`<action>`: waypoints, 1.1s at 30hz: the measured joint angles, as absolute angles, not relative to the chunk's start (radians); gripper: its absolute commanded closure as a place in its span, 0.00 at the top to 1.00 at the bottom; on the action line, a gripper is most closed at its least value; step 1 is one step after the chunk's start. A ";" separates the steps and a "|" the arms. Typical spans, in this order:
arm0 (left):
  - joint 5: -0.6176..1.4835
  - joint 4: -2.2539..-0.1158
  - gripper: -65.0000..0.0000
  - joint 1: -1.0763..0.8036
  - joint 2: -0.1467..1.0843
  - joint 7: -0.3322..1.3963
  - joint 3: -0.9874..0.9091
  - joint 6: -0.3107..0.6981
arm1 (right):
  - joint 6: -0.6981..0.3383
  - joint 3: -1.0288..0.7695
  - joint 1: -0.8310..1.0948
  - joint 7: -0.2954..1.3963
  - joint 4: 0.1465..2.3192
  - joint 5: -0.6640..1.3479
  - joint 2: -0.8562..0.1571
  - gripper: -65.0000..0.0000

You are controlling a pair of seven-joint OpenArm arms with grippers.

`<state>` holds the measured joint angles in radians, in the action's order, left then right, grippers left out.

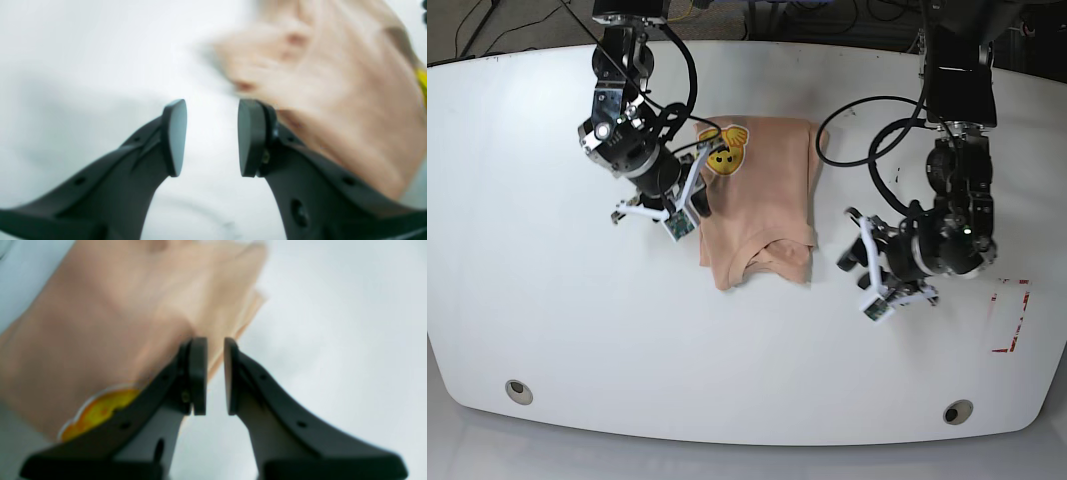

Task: Layout the t-shirt on the table in an organized manner, then fold the t-shirt properly
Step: 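Release both grippers and smooth the bundle edge with the right gripper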

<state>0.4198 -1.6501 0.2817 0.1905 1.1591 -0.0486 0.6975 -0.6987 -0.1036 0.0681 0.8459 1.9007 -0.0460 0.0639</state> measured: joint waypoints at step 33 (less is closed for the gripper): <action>0.411 -1.646 0.37 0.080 0.256 1.181 -0.733 0.697 | -0.699 -0.146 -0.343 0.770 1.218 0.068 0.086 0.70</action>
<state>0.4114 -1.6463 0.0803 0.2558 1.1812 -0.7326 0.6971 -0.6991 -0.1463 -0.3428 0.7700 1.2182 0.0681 0.0864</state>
